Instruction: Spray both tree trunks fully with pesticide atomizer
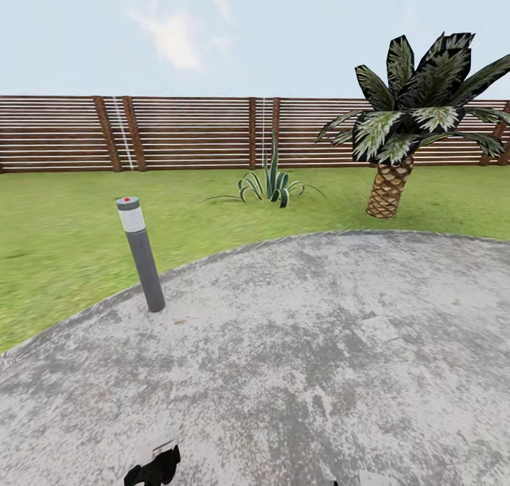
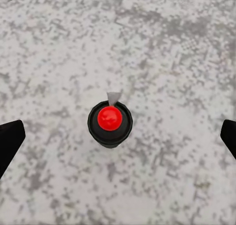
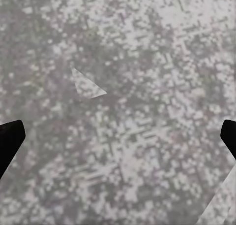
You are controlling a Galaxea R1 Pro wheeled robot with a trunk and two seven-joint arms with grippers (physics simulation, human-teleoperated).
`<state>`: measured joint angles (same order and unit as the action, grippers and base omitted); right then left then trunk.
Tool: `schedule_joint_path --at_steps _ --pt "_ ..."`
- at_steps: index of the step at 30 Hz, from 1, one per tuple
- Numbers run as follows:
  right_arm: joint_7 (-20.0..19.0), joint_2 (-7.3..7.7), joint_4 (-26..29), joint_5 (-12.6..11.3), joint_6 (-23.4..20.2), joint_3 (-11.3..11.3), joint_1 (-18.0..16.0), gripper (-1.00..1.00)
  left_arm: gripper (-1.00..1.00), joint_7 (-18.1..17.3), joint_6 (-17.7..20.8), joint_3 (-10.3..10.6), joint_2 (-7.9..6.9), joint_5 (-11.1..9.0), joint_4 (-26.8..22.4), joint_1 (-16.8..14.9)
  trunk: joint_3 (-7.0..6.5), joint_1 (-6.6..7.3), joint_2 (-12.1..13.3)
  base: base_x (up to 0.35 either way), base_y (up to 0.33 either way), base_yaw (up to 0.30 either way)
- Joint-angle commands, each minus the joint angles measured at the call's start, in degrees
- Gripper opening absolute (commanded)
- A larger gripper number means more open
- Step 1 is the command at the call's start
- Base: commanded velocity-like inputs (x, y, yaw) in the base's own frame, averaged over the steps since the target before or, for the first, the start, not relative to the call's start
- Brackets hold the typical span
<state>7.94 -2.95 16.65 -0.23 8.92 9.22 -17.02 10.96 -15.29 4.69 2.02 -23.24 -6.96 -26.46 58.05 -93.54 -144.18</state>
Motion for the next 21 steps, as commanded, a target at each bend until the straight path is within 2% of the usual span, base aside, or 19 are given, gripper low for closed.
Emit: schedule_joint_path --at_steps 1,9,21 --pt "0.1 -0.04 0.0 0.0 0.2 0.2 0.0 1.00 1.00 0.3 -0.2 0.5 0.00 -0.4 0.0 0.0 0.05 0.01 0.0 0.000 0.000 -0.006" --pt "0.1 -0.04 -0.1 0.0 0.2 0.2 0.0 1.00 1.00 0.3 -0.2 0.5 0.00 -0.4 0.0 0.0 0.05 0.01 0.0 0.000 0.000 -0.009" --pt "0.1 -0.04 -0.1 0.0 0.2 0.1 0.0 1.00 1.00 0.3 -0.2 0.5 -0.05 -0.4 0.0 0.0 -0.02 0.01 0.0 0.009 0.008 -0.070"
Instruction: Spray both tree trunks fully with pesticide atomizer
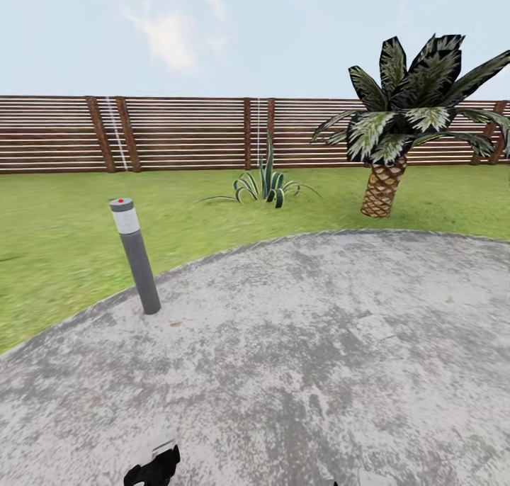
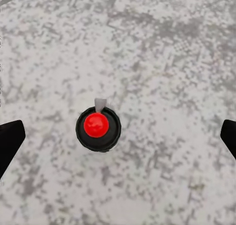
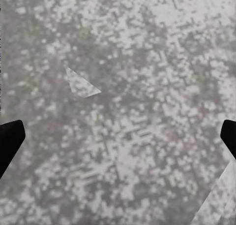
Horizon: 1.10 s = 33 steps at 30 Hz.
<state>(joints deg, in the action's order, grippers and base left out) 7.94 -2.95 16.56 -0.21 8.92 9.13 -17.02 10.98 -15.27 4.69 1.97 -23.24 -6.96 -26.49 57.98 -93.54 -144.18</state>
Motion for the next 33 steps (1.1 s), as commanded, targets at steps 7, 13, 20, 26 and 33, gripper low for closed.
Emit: schedule_joint_path --at_steps 7,13,20,26,33 --pt "0.1 -0.03 0.0 0.0 0.2 0.2 0.0 1.00 1.00 0.3 -0.2 0.5 -0.01 -0.4 0.0 0.0 0.05 0.01 0.0 0.032 0.044 -0.005" --pt "0.1 0.01 0.0 0.0 0.2 0.2 0.0 1.00 1.00 0.3 -0.2 0.5 0.02 -0.4 0.0 0.0 0.05 0.01 0.0 0.005 0.006 -0.005" --pt "0.0 -0.02 0.0 0.0 0.2 0.2 0.0 1.00 1.00 0.3 -0.2 0.5 0.04 -0.4 0.0 0.0 -0.07 0.01 0.0 0.001 0.001 -0.136" --pt "0.0 -0.03 0.0 -0.1 0.2 0.2 0.0 1.00 1.00 0.3 -0.2 0.5 0.05 -0.4 0.0 0.0 -0.10 0.01 0.0 0.000 0.000 -0.047" --pt "0.1 -0.03 0.0 -0.1 0.2 0.2 0.0 1.00 1.00 0.3 -0.2 0.5 0.04 -0.4 0.0 0.0 1.00 -0.12 -0.1 0.000 0.000 -0.008"
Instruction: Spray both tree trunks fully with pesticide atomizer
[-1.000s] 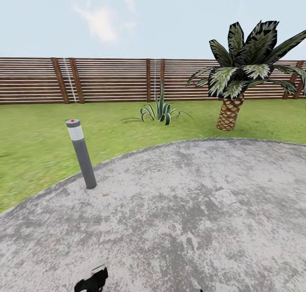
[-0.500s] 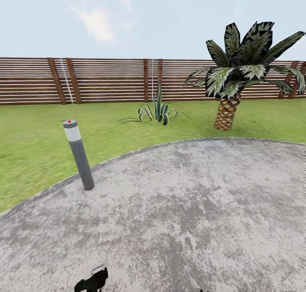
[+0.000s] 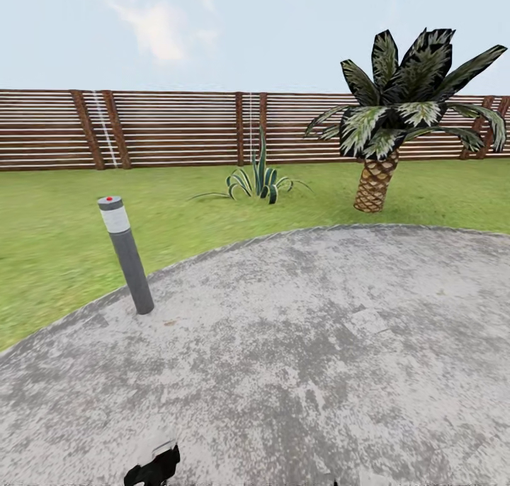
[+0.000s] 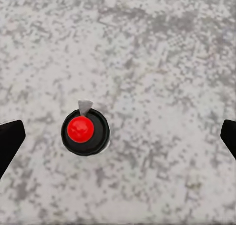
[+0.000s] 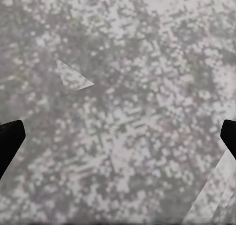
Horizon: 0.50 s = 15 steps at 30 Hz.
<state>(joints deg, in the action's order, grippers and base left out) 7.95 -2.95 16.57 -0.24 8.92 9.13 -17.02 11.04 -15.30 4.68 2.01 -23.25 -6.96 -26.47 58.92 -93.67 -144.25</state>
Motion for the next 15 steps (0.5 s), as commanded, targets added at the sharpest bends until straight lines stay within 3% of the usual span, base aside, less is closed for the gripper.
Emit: schedule_joint_path --at_steps 1,4,11,15 --pt "0.0 -0.03 0.0 0.0 0.2 0.2 0.0 1.00 1.00 0.3 -0.2 0.5 0.00 -0.4 0.0 0.0 0.28 -0.01 0.0 0.000 0.000 -0.002" --pt "0.0 -0.03 0.0 0.0 0.2 0.2 0.0 1.00 1.00 0.3 -0.2 0.5 -0.03 -0.4 0.0 0.0 0.94 -0.09 -0.1 0.000 0.000 0.000" --pt "0.0 -0.03 0.0 0.0 0.2 0.2 0.0 1.00 1.00 0.3 -0.2 0.5 -0.05 -0.4 0.0 0.0 0.94 -0.09 -0.1 0.000 0.000 0.000" --pt "0.0 -0.03 0.0 0.0 0.2 0.2 0.0 1.00 1.00 0.3 -0.2 0.5 -0.06 -0.4 0.0 0.0 1.83 -0.19 -0.1 0.000 0.000 0.000"
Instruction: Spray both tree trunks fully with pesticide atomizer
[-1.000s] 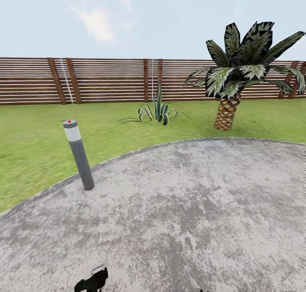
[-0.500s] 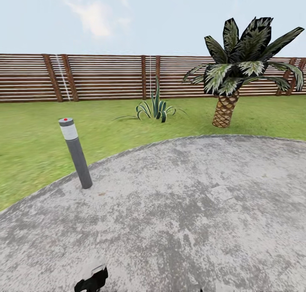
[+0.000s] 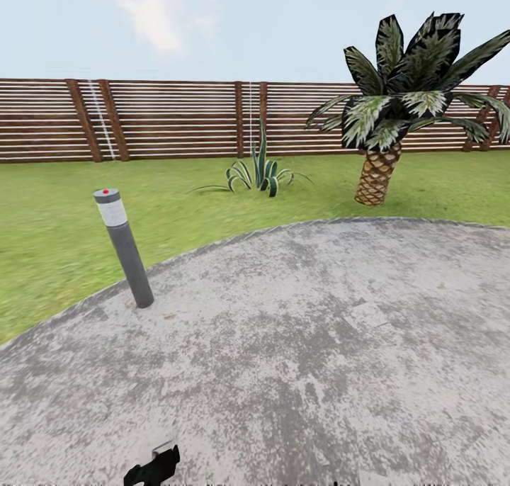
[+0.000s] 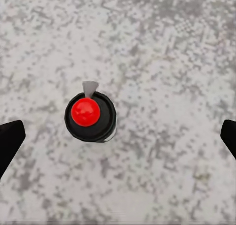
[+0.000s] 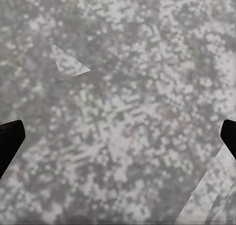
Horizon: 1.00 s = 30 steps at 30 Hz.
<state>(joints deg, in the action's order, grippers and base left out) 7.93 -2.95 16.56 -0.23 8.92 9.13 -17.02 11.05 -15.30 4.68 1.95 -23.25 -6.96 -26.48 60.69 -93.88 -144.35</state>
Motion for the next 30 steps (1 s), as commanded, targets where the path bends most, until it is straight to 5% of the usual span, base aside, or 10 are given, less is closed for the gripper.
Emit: schedule_joint_path --at_steps 1,10,30 --pt "0.1 -0.03 0.0 0.0 0.2 0.2 0.0 1.00 1.00 0.3 -0.2 0.5 0.00 -0.4 0.0 0.0 0.06 0.01 0.0 0.000 0.000 0.000" --pt "0.0 -0.03 0.0 0.0 0.2 0.2 0.0 1.00 1.00 0.3 -0.2 0.5 0.03 -0.4 0.0 0.0 1.16 -0.11 -0.1 0.000 0.000 0.000" --pt "0.1 -0.03 0.0 0.0 0.2 0.2 0.0 1.00 1.00 0.3 -0.2 0.5 -0.01 -0.4 0.0 0.0 1.16 -0.11 -0.1 0.000 0.037 0.000"
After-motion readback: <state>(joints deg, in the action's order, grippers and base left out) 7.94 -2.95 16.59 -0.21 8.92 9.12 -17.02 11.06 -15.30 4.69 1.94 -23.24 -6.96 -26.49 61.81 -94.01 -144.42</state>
